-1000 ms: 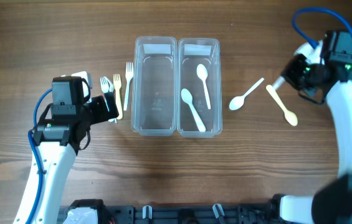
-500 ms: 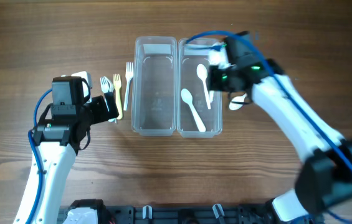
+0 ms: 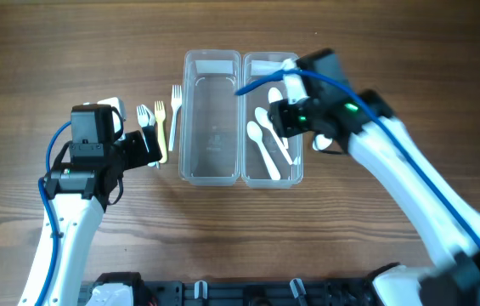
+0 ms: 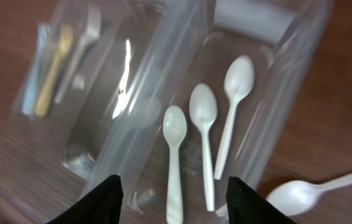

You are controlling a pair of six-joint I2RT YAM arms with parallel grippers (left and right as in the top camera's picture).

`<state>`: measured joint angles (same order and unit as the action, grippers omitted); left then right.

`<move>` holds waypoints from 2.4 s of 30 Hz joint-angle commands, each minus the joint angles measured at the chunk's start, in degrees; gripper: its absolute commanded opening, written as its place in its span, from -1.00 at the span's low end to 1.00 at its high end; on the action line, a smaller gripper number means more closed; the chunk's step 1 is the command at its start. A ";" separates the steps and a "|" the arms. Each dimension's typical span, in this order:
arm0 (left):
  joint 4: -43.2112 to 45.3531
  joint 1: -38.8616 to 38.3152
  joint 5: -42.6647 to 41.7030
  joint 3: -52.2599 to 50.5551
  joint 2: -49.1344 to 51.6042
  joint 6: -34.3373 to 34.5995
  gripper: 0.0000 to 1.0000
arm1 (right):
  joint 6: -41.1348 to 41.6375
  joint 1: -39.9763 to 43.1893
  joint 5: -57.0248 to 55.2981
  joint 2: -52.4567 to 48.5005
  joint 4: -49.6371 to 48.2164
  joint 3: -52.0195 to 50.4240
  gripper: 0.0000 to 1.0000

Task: Pack container
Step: 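Drop the white spoon into the right tray, then lower the right gripper onto a white spoon and grasp it, then place the white spoon into the right tray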

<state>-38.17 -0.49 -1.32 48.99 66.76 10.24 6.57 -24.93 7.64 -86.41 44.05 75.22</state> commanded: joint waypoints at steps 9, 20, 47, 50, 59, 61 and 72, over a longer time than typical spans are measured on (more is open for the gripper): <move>0.17 -0.37 0.57 1.16 0.28 0.55 1.00 | 1.36 6.08 -20.59 6.97 5.31 0.13 0.17; 0.17 -0.37 0.57 1.16 0.28 0.52 1.00 | 18.91 21.59 -8.63 -7.78 3.21 -1.81 0.18; 0.15 -0.37 0.57 1.16 0.28 0.55 1.00 | 29.62 21.81 -0.94 -30.14 -1.79 -1.79 -0.11; 0.17 -0.37 0.55 1.16 0.28 0.52 1.00 | 29.62 21.40 -0.94 -31.43 -1.81 -1.79 -0.38; 0.17 -0.37 0.57 1.16 0.28 0.55 0.99 | 25.70 21.33 -4.46 -27.61 -0.33 -1.62 -0.91; 0.15 -0.37 0.57 1.16 0.28 0.55 0.99 | 23.87 21.33 -4.39 -24.04 -0.52 -1.33 -0.91; 0.17 -0.37 0.57 1.16 0.28 0.55 0.99 | 12.24 14.32 6.64 -3.58 -2.93 -1.20 -0.91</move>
<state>-38.17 -0.49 -1.32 48.99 66.76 10.24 23.16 -6.98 9.56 -92.73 41.21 73.65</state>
